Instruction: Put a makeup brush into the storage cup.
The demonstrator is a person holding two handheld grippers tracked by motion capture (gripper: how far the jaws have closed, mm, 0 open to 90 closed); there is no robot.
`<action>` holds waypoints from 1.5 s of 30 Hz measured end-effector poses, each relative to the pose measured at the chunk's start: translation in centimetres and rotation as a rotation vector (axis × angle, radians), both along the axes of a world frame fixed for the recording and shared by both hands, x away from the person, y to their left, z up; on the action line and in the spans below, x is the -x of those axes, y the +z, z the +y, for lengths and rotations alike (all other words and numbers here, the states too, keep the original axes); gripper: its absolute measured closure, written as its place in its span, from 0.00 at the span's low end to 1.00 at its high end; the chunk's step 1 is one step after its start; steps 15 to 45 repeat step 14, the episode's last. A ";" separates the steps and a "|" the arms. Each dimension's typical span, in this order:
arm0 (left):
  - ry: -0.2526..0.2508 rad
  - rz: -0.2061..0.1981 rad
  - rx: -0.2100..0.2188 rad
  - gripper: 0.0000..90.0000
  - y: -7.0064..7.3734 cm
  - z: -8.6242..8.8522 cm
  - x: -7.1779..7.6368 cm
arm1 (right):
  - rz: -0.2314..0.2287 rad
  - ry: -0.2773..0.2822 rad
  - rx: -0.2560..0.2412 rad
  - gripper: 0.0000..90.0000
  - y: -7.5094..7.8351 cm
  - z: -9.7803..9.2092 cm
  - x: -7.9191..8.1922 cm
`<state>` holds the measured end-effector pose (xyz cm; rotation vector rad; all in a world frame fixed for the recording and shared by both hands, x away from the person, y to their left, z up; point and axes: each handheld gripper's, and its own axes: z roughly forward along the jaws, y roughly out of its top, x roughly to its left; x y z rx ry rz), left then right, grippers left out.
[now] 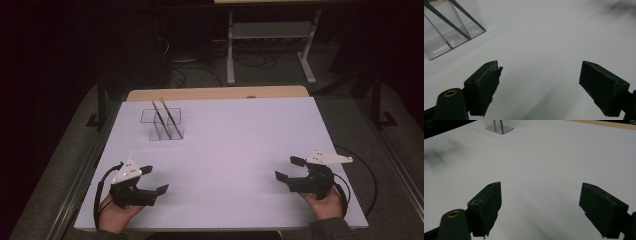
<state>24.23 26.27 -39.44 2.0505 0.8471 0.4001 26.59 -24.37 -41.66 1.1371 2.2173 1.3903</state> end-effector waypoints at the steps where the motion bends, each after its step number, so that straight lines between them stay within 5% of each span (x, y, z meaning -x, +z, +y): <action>1: -0.001 -0.002 -0.001 0.18 0.0 0.0 0.0 | -0.001 0.001 -0.001 0.19 0.0 0.0 0.1; 45: -0.016 0.004 -0.007 0.18 -0.1 -0.1 -0.1 | -0.002 0.006 -0.003 0.19 -0.1 0.1 0.4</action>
